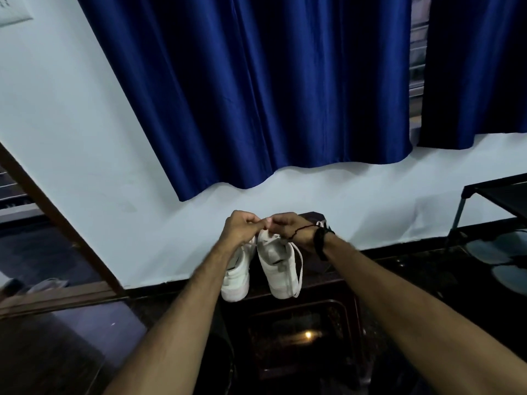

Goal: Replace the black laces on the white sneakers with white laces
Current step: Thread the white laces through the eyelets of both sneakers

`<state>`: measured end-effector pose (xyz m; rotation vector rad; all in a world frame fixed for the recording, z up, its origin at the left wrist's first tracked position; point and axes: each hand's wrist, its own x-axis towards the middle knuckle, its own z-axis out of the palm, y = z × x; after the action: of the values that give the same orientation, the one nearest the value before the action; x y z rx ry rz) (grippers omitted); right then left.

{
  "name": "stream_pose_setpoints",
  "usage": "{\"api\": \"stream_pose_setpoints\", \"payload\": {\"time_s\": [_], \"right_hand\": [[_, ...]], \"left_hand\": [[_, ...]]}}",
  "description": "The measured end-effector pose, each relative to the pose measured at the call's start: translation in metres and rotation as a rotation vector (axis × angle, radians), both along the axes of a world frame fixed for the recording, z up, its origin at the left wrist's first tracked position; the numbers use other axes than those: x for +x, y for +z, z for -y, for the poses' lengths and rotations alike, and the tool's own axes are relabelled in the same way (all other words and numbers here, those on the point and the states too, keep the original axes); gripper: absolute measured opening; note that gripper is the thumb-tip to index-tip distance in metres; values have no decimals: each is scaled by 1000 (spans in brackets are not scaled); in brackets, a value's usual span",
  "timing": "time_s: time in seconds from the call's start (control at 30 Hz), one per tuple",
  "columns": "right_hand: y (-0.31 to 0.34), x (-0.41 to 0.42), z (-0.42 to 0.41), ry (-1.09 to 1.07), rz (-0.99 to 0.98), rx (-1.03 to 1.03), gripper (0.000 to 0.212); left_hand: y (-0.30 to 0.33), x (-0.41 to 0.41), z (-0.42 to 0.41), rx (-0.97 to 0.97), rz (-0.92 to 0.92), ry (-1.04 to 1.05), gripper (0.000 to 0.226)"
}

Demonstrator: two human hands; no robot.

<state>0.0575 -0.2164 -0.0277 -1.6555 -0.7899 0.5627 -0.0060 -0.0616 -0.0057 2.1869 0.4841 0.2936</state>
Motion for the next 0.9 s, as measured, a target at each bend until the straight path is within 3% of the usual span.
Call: {"api": "stream_pose_setpoints", "payload": {"time_s": [0.13, 0.23, 0.3, 0.4, 0.5, 0.53, 0.6, 0.9], "right_hand": [[-15, 12, 0, -328, 158, -59, 16], [-24, 13, -12, -505, 166, -31, 13], [-31, 12, -27, -508, 160, -59, 14], [-42, 9, -45, -465, 196, -144, 18], [-48, 7, -49, -480, 286, -250, 16], [-50, 8, -49, -477, 342, -300, 16], [-53, 7, -50, -473, 467, -373, 17], [-60, 3, -54, -405, 792, -600, 26]], "left_hand": [[-10, -3, -3, -1, 3, 183, 45], [-27, -4, -4, 61, -171, 220, 36], [-38, -1, -5, 108, -293, 208, 38], [-46, 8, -7, 181, -402, 184, 58], [-40, 15, -7, 28, -378, 205, 68], [-37, 15, -7, -36, -370, 202, 58], [-33, 15, -8, -104, -377, 220, 9], [-33, 9, -18, -199, -379, 196, 29]]}}
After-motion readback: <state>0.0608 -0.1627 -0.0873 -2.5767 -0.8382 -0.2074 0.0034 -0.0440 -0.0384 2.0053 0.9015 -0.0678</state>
